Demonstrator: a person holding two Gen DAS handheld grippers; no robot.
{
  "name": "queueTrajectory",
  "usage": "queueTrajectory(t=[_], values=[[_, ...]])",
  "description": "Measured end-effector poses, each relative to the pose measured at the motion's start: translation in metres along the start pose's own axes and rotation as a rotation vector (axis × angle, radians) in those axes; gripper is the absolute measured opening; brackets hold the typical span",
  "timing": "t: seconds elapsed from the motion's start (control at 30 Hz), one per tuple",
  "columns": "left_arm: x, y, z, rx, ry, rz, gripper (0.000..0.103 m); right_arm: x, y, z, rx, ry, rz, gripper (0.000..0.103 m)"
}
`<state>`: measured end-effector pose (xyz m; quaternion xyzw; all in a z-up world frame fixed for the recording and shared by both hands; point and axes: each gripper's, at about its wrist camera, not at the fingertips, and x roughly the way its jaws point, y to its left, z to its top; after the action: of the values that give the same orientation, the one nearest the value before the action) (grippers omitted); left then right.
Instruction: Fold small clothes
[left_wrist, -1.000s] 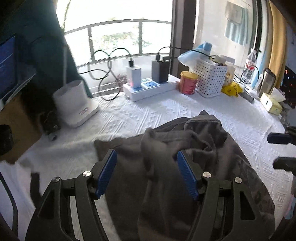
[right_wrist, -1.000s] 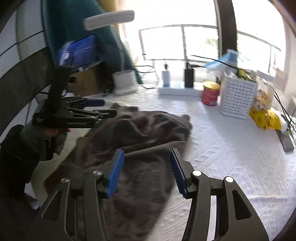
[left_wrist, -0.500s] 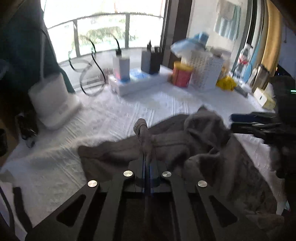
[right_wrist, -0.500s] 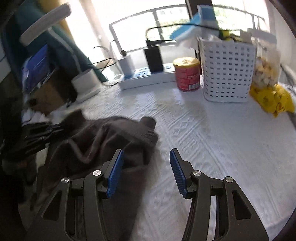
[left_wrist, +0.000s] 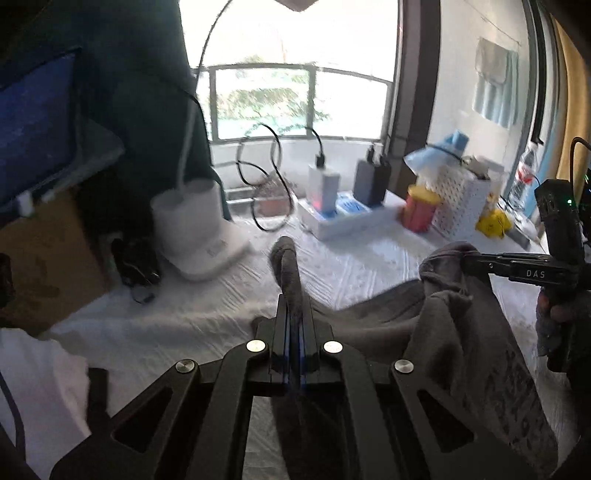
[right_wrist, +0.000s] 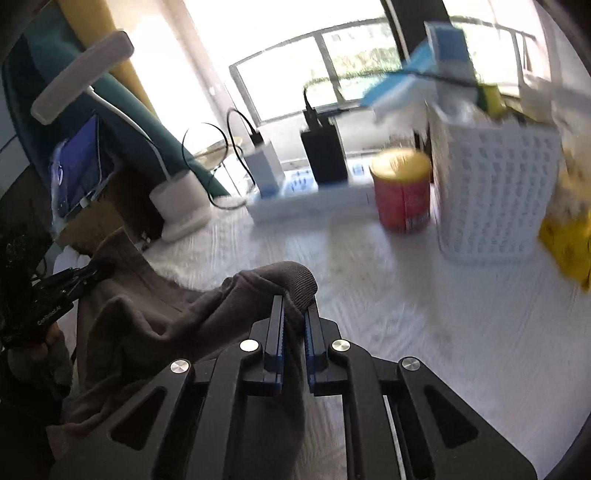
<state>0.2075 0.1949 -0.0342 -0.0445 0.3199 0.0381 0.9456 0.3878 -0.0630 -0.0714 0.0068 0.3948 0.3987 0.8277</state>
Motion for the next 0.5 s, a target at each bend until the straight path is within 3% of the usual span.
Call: queueTrajectory(t=[0.13,0.23,0.37,0.47,0.5], values=[[0.009,0.009,-0.006,-0.003,0.013,0.072,0.002,0.014,0.005,0.004,-0.03,0.028,-0.022,0.01],[0.029,0.015,-0.021,0.001,0.099,0.097,0.003,0.028,0.005,-0.003,-0.033,0.054,-0.06,0.011],[0.048,0.025,-0.03,-0.026,0.207,0.094,0.005,0.031,0.004,-0.01,-0.041,0.065,-0.114,0.027],[0.033,0.029,-0.024,-0.038,0.17,0.096,0.019,0.022,0.005,-0.012,-0.042,0.047,-0.124,0.027],[0.027,0.03,-0.022,-0.043,0.158,0.094,0.03,0.018,0.006,-0.012,-0.041,0.04,-0.128,0.027]])
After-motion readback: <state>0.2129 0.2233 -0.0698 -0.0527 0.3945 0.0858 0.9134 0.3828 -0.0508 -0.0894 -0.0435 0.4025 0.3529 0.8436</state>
